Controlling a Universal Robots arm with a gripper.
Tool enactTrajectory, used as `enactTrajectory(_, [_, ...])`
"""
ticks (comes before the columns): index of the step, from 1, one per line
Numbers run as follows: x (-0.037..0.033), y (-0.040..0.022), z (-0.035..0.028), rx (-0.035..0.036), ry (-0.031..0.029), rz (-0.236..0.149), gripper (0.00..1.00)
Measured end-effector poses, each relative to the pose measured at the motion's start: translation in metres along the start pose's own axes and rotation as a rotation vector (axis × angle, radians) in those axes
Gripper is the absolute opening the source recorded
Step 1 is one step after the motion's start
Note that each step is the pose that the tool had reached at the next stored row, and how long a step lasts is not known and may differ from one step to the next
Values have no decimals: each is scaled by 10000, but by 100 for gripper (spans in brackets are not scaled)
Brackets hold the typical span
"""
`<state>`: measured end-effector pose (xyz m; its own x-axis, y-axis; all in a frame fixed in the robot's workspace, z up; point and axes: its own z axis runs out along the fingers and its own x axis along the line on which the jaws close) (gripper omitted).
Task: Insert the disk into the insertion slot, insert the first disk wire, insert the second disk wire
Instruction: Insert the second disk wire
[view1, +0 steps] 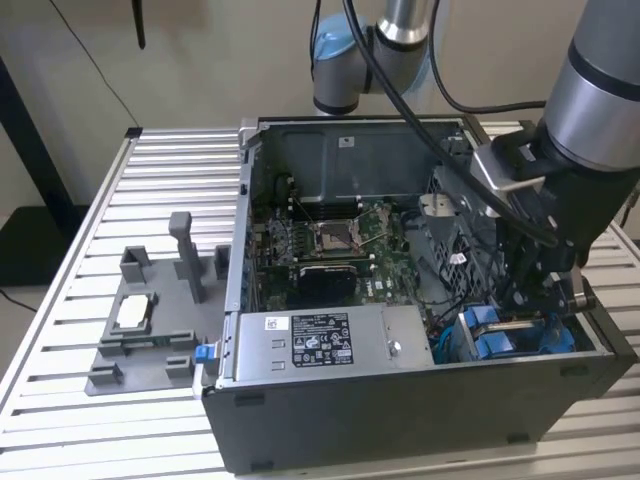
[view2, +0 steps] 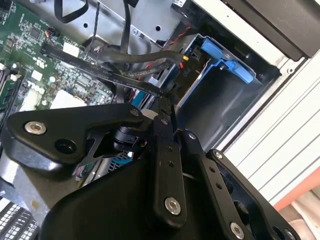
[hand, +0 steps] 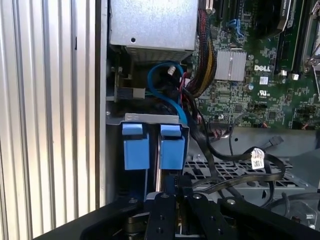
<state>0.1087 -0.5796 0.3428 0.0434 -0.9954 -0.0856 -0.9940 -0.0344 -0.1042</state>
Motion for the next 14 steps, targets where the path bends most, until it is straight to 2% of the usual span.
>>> enactTrajectory(5, [3,-37,24,-10,-47,31,16])
enactTrajectory(14, [10,-60,95,-66,-44,109,16])
